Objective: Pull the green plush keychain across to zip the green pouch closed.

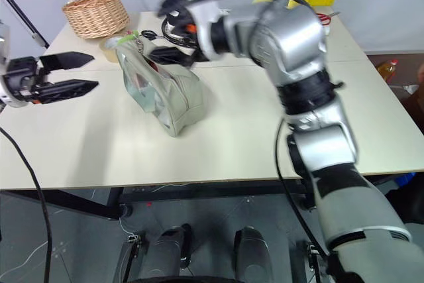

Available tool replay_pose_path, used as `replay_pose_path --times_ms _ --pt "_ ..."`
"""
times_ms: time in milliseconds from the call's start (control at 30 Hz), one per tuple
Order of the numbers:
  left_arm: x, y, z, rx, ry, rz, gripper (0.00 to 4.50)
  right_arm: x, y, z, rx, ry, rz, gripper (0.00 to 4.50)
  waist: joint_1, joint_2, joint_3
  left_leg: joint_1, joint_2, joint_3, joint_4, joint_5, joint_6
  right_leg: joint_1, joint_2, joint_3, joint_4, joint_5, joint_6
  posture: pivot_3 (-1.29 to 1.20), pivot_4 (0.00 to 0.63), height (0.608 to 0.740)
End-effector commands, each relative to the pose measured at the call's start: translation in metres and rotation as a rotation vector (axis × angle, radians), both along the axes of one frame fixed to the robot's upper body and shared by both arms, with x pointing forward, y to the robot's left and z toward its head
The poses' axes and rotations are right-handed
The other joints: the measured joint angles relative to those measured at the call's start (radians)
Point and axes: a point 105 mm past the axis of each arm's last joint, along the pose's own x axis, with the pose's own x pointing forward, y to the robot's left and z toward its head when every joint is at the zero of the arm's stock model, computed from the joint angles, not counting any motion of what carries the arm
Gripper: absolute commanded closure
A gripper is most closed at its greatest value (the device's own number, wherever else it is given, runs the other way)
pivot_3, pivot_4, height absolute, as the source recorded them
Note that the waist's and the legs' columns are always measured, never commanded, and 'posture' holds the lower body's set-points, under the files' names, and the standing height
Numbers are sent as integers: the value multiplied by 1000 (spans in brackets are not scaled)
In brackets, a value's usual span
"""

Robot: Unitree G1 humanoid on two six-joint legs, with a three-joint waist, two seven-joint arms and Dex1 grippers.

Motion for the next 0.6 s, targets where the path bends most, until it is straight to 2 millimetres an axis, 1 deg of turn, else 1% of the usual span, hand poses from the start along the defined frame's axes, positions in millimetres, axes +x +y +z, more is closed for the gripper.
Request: replay_pose_path --times_ms 33,100,200,267,333,367,400,467,500,567,600 --pt "-9 13 18 1 -78 34 13 7 17 2 -14 -5 -3 117 1 0 0 0 0 0 0 0 0 0 0 0 0 0 0 0 150 740" --pt "-12 15 15 6 -72 34 13 7 29 -8 -43 28 14 117 1 -1 -1 -1 0 0 0 0 0 0 0 0 -1 0 0 0 150 740" --pt "-14 14 11 7 -64 30 13 10 41 -24 -91 50 18 117 0 -1 -1 0 0 1 0 0 0 0 0 1 -1 0 0 0 150 740" --pt "-15 13 9 8 -62 29 13 11 45 -36 -128 81 17 117 -1 -1 -1 0 0 1 0 0 0 0 0 1 0 0 0 0 150 740" --pt "-14 12 7 18 -58 29 13 17 48 -45 -149 83 -7 117 -2 -1 -1 0 0 1 0 0 0 -1 0 1 0 0 0 0 150 740" --pt "-14 12 7 20 -57 28 0 18 48 -46 -149 84 -10 657 -2 -1 -1 0 0 1 0 0 0 -1 0 1 0 0 0 0 150 740" --pt "-14 12 6 20 -57 27 0 18 49 -46 -146 86 -5 950 -1 -1 -1 0 0 1 0 0 0 -1 0 1 0 0 0 0 150 740" --pt "-13 11 7 21 -57 26 0 17 50 -43 -140 83 1 1914 -1 -1 -1 0 0 1 0 0 0 -1 0 1 0 0 0 0 150 740" --pt "-13 11 7 22 -57 26 0 16 51 -39 -133 79 8 2508 -1 -1 -1 0 0 1 0 0 0 -1 0 1 0 0 0 0 150 740" --pt "-12 11 7 24 -56 26 0 14 51 -33 -123 66 20 3470 -2 -1 -1 0 0 1 0 0 0 -1 0 1 0 0 0 0 150 740" --pt "-11 10 7 27 -55 24 0 12 50 -29 -119 55 32 4042 -2 -1 -1 0 0 1 0 0 0 -1 0 1 0 0 0 0 150 740"
